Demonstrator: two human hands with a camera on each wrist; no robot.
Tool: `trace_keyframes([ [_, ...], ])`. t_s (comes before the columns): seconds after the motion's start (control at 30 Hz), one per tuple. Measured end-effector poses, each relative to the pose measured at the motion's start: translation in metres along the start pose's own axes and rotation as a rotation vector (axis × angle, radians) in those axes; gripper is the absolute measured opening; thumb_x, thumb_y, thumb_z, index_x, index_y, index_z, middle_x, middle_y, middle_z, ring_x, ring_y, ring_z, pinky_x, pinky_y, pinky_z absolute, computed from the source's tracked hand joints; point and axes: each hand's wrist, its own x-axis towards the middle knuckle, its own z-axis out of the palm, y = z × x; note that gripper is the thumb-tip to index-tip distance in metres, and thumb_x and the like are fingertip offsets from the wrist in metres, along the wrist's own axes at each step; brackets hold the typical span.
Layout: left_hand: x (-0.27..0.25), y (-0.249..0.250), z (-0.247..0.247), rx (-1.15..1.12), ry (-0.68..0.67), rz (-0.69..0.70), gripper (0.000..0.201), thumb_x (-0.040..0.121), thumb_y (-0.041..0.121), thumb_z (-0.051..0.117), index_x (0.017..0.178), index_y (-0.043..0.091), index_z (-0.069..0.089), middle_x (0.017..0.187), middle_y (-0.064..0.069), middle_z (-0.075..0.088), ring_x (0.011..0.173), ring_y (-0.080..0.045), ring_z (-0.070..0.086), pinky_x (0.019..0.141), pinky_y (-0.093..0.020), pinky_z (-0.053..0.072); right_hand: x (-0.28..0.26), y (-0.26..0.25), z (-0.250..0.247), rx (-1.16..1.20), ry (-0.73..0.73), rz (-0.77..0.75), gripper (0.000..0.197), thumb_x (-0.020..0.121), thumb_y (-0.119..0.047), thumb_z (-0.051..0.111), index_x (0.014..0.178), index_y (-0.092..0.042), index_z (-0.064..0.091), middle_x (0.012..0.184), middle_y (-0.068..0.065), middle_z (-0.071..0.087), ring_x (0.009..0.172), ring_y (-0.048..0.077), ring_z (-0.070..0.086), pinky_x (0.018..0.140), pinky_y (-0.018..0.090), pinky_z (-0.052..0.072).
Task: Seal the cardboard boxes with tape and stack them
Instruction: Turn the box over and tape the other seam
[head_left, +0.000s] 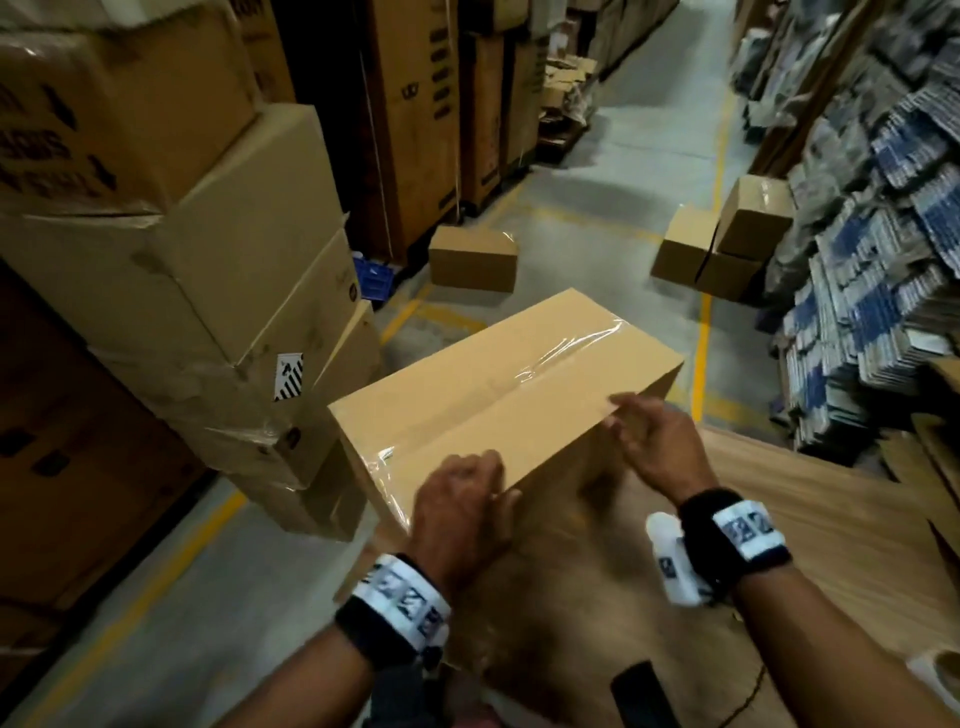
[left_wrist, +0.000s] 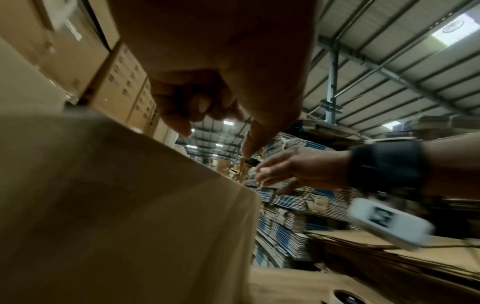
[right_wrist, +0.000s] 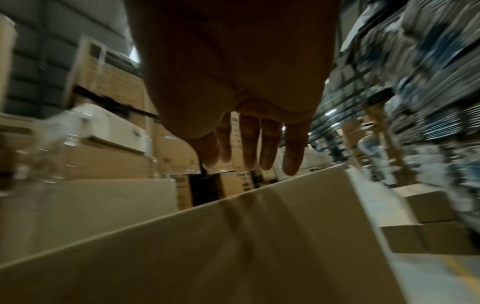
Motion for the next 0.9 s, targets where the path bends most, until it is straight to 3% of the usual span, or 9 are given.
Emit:
trace_keyframes([
  [0.13, 0.001, 0.026, 0.038, 0.059, -0.029, 0.097, 0.055, 0.083, 0.041, 0.073, 0.130, 0.020, 0.054, 0.119, -0.007, 0.052, 0.108, -0.028, 0.051, 0.091, -0.041, 0.052, 0.052, 0.043, -0.016, -0.403, -0.223, 0.124, 0.070, 0.095, -0.041, 0.068, 0.158, -0.037, 0.036, 0.169, 0.011, 0.022, 0.155, 0.036, 0.021, 0.121, 0.056, 0.028],
  [0.3, 0.001, -0.015, 0.051, 0.232, -0.108, 0.093, 0.085, 0.094, 0.067, 0.057, 0.157, 0.012, 0.039, 0.153, -0.017, 0.049, 0.140, -0.037, 0.047, 0.119, -0.061, 0.035, 0.039, 0.041, -0.001, -0.573, -0.406, 0.085, 0.094, 0.091, -0.022, 0.067, 0.161, -0.048, 0.010, 0.174, -0.002, -0.003, 0.159, 0.030, -0.003, 0.120, 0.070, 0.013],
  [0.43, 0.021, -0.083, 0.033, 0.388, -0.127, 0.018, 0.073, 0.103, 0.065, 0.026, 0.157, 0.020, 0.044, 0.159, -0.014, 0.046, 0.150, -0.036, 0.038, 0.124, -0.061, 0.016, -0.003, 0.004, 0.013, -0.805, -0.339, 0.052, 0.085, 0.089, -0.040, 0.064, 0.160, -0.046, 0.018, 0.169, -0.001, 0.020, 0.154, 0.047, 0.001, 0.112, 0.081, 0.001],
  [0.53, 0.033, -0.133, 0.010, 0.517, -0.126, -0.105, 0.060, 0.098, 0.033, 0.047, 0.157, 0.018, 0.045, 0.161, -0.020, 0.041, 0.153, -0.043, 0.031, 0.122, -0.069, 0.012, -0.043, -0.035, 0.028, -0.692, -0.254, -0.073, 0.064, 0.083, -0.043, 0.058, 0.147, -0.036, 0.052, 0.152, -0.002, 0.053, 0.150, 0.050, 0.019, 0.107, 0.084, 0.002],
  [0.6, 0.039, -0.141, -0.003, 0.531, -0.183, -0.224, 0.067, 0.093, 0.023, 0.061, 0.158, 0.017, 0.041, 0.164, -0.018, 0.036, 0.154, -0.041, 0.027, 0.121, -0.069, 0.012, -0.069, -0.063, 0.040, -0.602, -0.297, -0.163, 0.059, 0.087, -0.045, 0.055, 0.146, -0.036, 0.053, 0.153, -0.006, 0.052, 0.152, 0.045, 0.021, 0.111, 0.081, 0.008],
  [0.67, 0.039, -0.132, -0.006, 0.432, -0.184, -0.255, 0.065, 0.095, 0.032, 0.066, 0.155, 0.019, 0.044, 0.162, -0.014, 0.041, 0.151, -0.035, 0.035, 0.123, -0.062, 0.020, -0.090, -0.091, 0.048, -0.457, -0.499, -0.155, 0.064, 0.095, -0.050, 0.052, 0.156, -0.041, 0.035, 0.165, -0.013, 0.033, 0.157, 0.033, 0.012, 0.120, 0.070, 0.007],
  [0.73, 0.032, -0.110, -0.002, 0.190, -0.079, -0.308, 0.058, 0.097, 0.042, 0.067, 0.148, 0.017, 0.053, 0.154, -0.015, 0.052, 0.144, -0.034, 0.046, 0.119, -0.054, 0.034, -0.101, -0.103, 0.049, -0.209, -0.575, -0.139, 0.067, 0.093, -0.051, 0.058, 0.155, -0.044, 0.035, 0.160, -0.017, 0.041, 0.153, 0.022, 0.028, 0.123, 0.055, 0.026],
  [0.83, 0.008, -0.067, 0.007, -0.118, -0.038, -0.495, 0.072, 0.097, 0.057, 0.062, 0.154, 0.018, 0.045, 0.162, -0.021, 0.038, 0.151, -0.037, 0.035, 0.122, -0.047, 0.033, -0.086, -0.093, 0.035, 0.110, -0.333, -0.096, 0.052, 0.085, -0.052, 0.064, 0.135, -0.039, 0.064, 0.117, -0.009, 0.075, 0.104, 0.011, 0.070, 0.098, 0.037, 0.054],
  [0.9, -0.009, -0.035, 0.007, -0.190, -0.130, -0.607, 0.089, 0.092, 0.069, 0.058, 0.164, 0.027, 0.025, 0.172, -0.021, 0.008, 0.158, -0.039, 0.014, 0.124, -0.052, 0.024, -0.054, -0.064, 0.024, 0.045, -0.139, -0.081, 0.046, 0.086, -0.051, 0.066, 0.129, -0.035, 0.070, 0.123, -0.002, 0.074, 0.108, 0.018, 0.070, 0.102, 0.036, 0.052],
])
